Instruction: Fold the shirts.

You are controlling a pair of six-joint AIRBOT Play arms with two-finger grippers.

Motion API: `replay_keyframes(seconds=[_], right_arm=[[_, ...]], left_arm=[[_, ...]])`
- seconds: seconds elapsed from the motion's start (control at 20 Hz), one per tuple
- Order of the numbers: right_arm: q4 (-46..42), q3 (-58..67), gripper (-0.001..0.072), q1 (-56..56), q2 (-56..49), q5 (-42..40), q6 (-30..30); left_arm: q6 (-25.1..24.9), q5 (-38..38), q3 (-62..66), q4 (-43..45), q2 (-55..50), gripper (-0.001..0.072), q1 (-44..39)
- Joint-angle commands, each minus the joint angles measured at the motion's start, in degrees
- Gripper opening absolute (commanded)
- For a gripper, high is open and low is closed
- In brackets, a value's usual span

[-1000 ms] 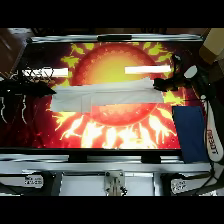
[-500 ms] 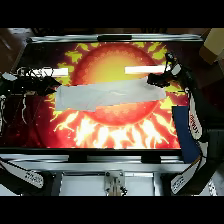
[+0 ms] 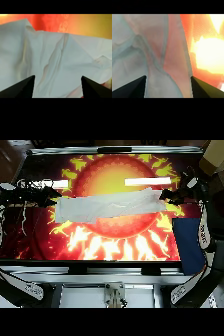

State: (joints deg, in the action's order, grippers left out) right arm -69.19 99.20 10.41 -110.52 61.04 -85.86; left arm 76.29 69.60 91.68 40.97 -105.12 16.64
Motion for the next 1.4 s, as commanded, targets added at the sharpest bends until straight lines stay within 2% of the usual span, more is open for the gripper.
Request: replay_keyframes(seconds=[0.0, 0.15, 0.3, 0.65, 0.7, 0.75, 0.8, 0.85, 0.95, 1.0, 1.05, 1.1, 1.2, 1.35], right_arm=[[5.99, 0.07, 0.0656, 3.48, -2.29, 1.66, -1.62], [8.59, 0.07, 0.0656, 2.91, -4.39, 1.53, -1.92], [15.41, 0.07, 0.0656, 1.42, -6.36, 1.9, 0.13], [18.21, 0.07, 0.0651, -5.46, -6.58, 0.22, 0.61], [19.41, 0.09, 0.0624, -6.45, -6.58, -0.42, 0.57], [20.57, 0.24, 0.046, -7.08, -6.56, -0.42, 0.61], [20.98, 0.94, 0.0179, -7.5, -6.51, 0.42, 0.5], [21.14, 1.7, 0.0045, -7.43, -5.99, 2.01, 0.39], [20.87, 1.92, 0.0044, -7.43, -3.04, 3.8, 0.74], [20.59, 1.92, 0.0043, -7.43, -0.72, 4.74, 1.03], [20.55, 1.92, 0.0043, -7.43, 1.68, 5.68, 1.07], [20.68, 1.92, 0.0043, -7.45, 4.46, 6.91, 1.01], [20.63, 1.92, 0.0043, -7.5, 10.16, 10.27, 0.63], [18.84, 1.9, 0.0043, -7.74, 18.6, 15.52, -2.36]], left_arm=[[-0.79, 3.54, 0.39, -0.07, 0.66, 0.072, 0.09], [-1.42, 3.54, 0.39, -0.11, 1.66, 0.072, -0.59], [-3.74, 3.52, 0.39, -0.11, 3.21, 0.072, -1.95], [-5.33, 3.56, 0.39, -0.13, 5.42, 0.072, -6.67], [-5.31, 3.56, 0.37, -0.13, 5.42, 0.0719, -7.69], [-5.31, 3.56, 0.39, -0.13, 5.42, 0.0707, -8.87], [-5.29, 3.56, 0.37, -0.13, 5.42, 0.065, -10.08], [-5.25, 3.65, 0.37, -0.13, 5.42, 0.0534, -11.13], [-5.09, 4.44, 0.35, -0.72, 5.42, 0.0254, -13.6], [-5.09, 4.55, 0.33, -1.2, 5.42, 0.0156, -15.23], [-5.09, 4.7, 0.2, -2.45, 5.42, 0.0092, -16.98], [-5.27, 5.81, -0.11, -5.66, 5.42, 0.0045, -18.99], [-8.2, 6.88, -0.81, -10.99, 5.68, 0.0035, -23.61], [-7.87, 1.51, -1.44, -11.02, 5.53, 0.0035, -29.73]])
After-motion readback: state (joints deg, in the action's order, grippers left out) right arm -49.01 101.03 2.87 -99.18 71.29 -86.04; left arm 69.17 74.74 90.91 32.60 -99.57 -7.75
